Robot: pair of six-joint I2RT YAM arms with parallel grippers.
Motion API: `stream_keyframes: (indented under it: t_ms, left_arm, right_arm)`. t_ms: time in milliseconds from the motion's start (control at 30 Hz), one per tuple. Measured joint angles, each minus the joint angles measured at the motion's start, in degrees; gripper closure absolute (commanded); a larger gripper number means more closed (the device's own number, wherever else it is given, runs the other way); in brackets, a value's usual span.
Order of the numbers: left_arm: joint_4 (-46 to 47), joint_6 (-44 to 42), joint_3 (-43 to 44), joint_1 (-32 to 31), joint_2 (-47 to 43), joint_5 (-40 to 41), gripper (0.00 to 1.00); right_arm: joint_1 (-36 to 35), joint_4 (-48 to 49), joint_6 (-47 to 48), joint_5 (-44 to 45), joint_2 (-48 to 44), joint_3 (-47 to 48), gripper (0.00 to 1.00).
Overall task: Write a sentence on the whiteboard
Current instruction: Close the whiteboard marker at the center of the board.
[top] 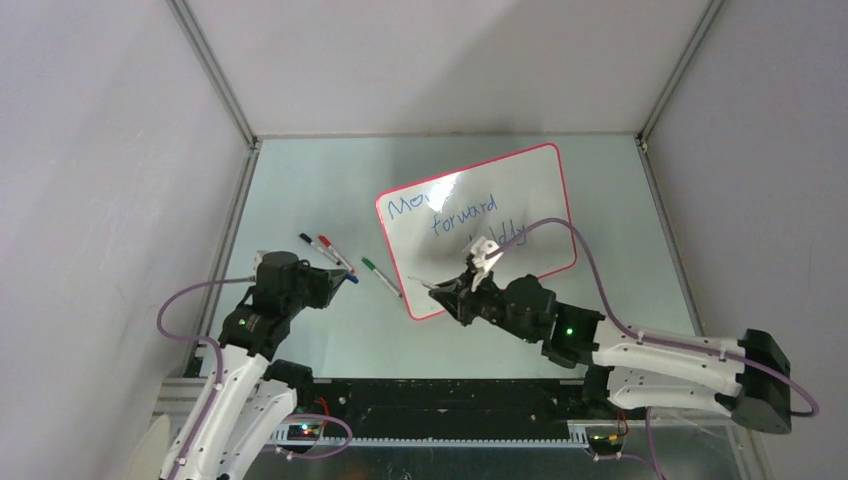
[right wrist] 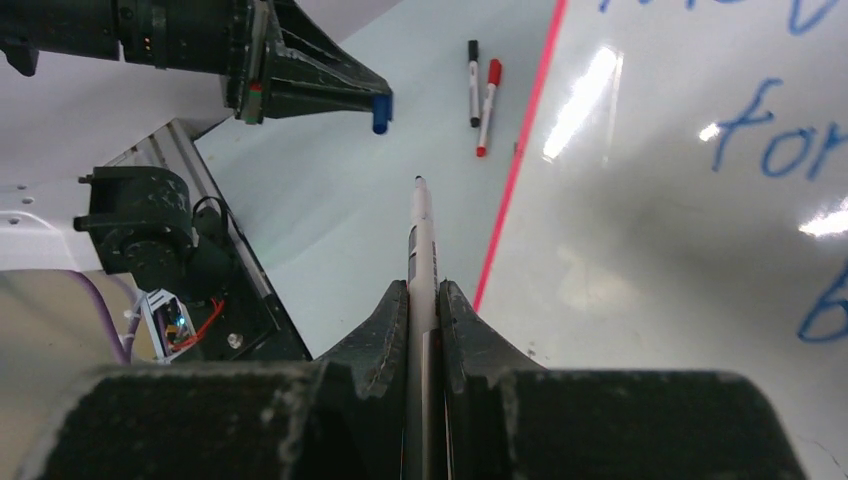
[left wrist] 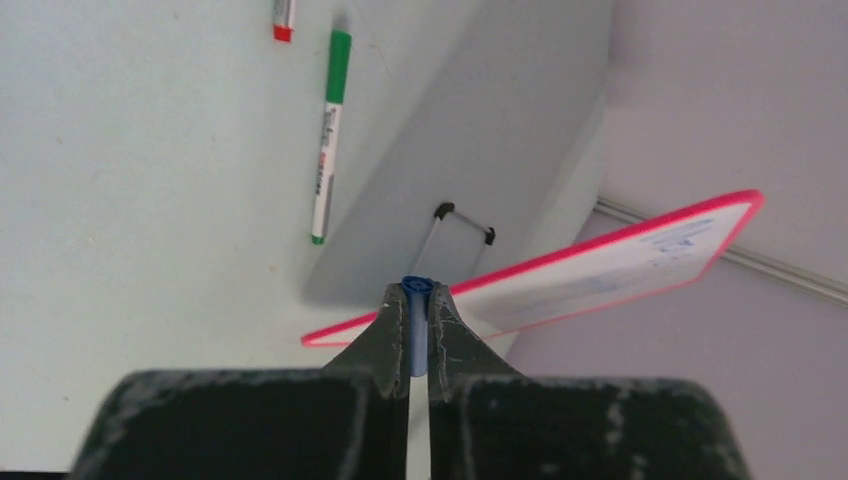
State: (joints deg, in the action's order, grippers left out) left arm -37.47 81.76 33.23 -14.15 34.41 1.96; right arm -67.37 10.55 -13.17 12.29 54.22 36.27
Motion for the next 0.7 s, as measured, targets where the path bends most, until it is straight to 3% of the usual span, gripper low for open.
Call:
stream_keyframes:
  t_ms: [333,700]
  left_arm:
    - [-1.2,6.4,1.3,0.0,-2.0,-5.7,1.0]
    - [1.0,10.0,0.9,0.0,-3.2,-10.1,1.0]
  right_arm:
    - [-6.8,3.4,1.4,4.1,10.6,6.7,1.0]
    - [-8.3,4.3,1.6,5.3,17.5,10.4,1.0]
